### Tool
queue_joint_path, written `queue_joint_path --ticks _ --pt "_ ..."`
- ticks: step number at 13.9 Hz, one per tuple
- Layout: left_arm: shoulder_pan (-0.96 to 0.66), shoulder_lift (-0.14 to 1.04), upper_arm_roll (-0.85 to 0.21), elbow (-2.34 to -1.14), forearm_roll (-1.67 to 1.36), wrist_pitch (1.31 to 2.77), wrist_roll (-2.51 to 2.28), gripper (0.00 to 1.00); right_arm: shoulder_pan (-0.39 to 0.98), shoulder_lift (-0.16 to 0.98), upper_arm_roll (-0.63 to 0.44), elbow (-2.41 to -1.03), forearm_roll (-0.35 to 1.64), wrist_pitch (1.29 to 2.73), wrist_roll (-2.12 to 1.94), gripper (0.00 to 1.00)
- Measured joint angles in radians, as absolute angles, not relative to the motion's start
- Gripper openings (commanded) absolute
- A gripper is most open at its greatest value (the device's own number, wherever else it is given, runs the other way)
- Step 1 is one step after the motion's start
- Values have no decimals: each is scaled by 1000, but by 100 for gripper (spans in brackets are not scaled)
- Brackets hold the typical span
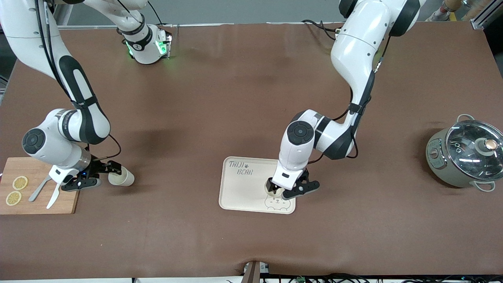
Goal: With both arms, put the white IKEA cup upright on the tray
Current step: 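Release the cup on the tray while the right gripper reaches the other cup, then grasp the second white cup with the right gripper while the left withdraws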
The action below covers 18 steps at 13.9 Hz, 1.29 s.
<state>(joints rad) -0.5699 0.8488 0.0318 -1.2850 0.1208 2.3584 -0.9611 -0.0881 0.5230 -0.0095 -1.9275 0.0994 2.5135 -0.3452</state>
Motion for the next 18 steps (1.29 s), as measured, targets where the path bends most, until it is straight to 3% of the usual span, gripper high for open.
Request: queue_joint_path --ticks 6,13,18 --pt "-472 735 33 -1278 40 2169 -690 100 -88 523 -9 -1940 99 2531 -346 100" --pt "-270 675 36 -1279 -22 2048 -237 100 -85 523 -9 -1961 99 2560 -347 99" --pt "-139 656 37 -1284 -72 2009 -80 100 -85 523 -9 -1961 99 2561 -348 47"
